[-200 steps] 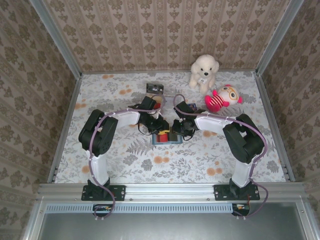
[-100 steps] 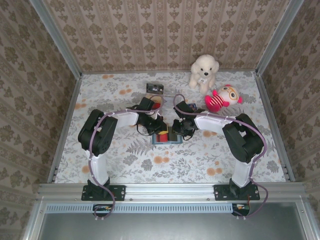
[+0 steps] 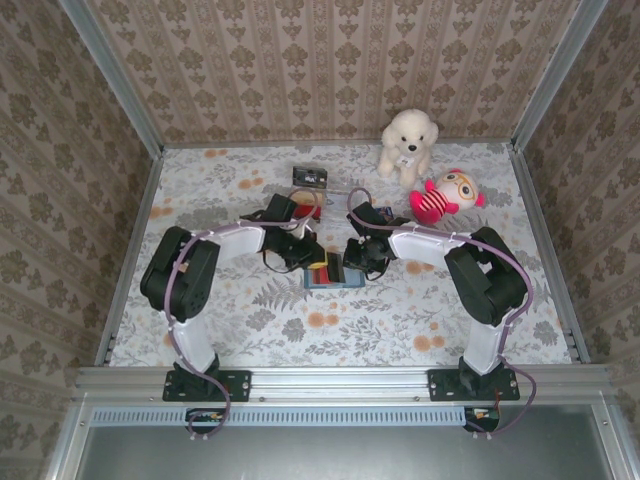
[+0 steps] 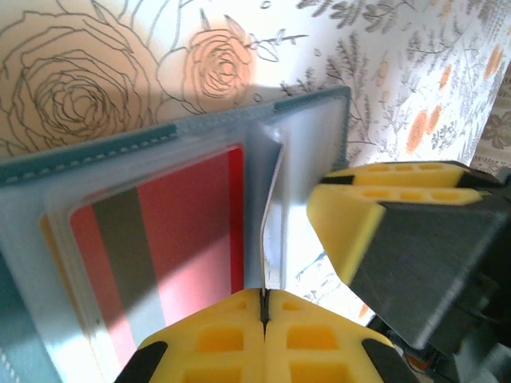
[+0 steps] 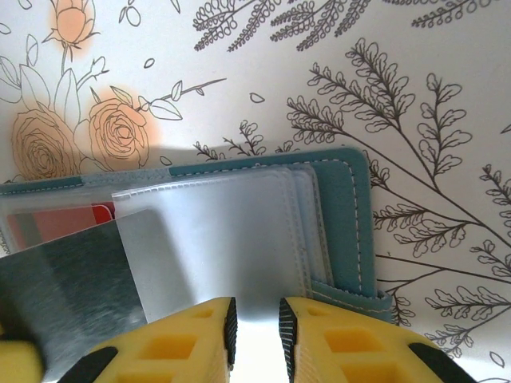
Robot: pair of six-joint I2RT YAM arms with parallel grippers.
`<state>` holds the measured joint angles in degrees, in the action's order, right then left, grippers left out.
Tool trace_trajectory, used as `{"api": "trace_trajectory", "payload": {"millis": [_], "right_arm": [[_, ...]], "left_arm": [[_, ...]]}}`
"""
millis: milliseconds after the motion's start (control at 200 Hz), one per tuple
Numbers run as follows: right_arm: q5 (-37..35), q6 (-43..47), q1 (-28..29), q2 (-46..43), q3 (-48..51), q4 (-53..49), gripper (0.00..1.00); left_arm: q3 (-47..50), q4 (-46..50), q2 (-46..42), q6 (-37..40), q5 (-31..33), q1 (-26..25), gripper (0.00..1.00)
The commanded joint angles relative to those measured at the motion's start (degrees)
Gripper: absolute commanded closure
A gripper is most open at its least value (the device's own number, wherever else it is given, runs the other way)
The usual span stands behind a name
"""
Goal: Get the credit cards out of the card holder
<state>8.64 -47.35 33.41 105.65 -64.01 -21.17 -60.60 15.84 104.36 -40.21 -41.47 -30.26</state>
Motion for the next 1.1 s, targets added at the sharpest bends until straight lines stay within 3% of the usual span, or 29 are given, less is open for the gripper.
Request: {"api": "trace_trajectory", "payload": {"millis": [0, 300, 490, 595, 770, 910, 1095], "right_arm": [[-0.2, -1.8, -0.1, 0.7, 2.7, -1.2, 0.74], [3.1, -1.4, -0.1, -10.9, 4.5, 8.3, 0.57], [9.1, -1.3, -0.3, -17.4, 7.1, 18.7, 0.30], [13.6, -3.6, -1.4, -19.6, 8.7, 26.7, 0.23], [21.9, -11.2, -4.2, -18.4, 9.2, 38.0, 0.19], [25.8, -22.9, -6.0, -17.0, 12.9, 54.8, 0.24], [26.2, -29.7, -7.8, -16.0, 12.6, 59.2, 0.26]], "left_arm": [[0.1, 5.6, -3.4, 3.6, 2.3, 1.4, 1.00], [0.6, 2.1, -10.8, 5.2, 1.4, 6.6, 1.00], [1.1, -3.8, -15.6, 1.3, 0.2, 7.6, 1.00], [0.6, -7.6, -17.5, -2.5, -1.1, 7.9, 1.00], [-0.1, -13.1, -19.7, -9.6, -2.2, 8.5, 1.00], [-0.5, -19.5, -21.0, -15.1, -1.8, 8.6, 1.00], [-0.7, -22.5, -22.4, -19.0, -1.3, 8.7, 1.00]]}}
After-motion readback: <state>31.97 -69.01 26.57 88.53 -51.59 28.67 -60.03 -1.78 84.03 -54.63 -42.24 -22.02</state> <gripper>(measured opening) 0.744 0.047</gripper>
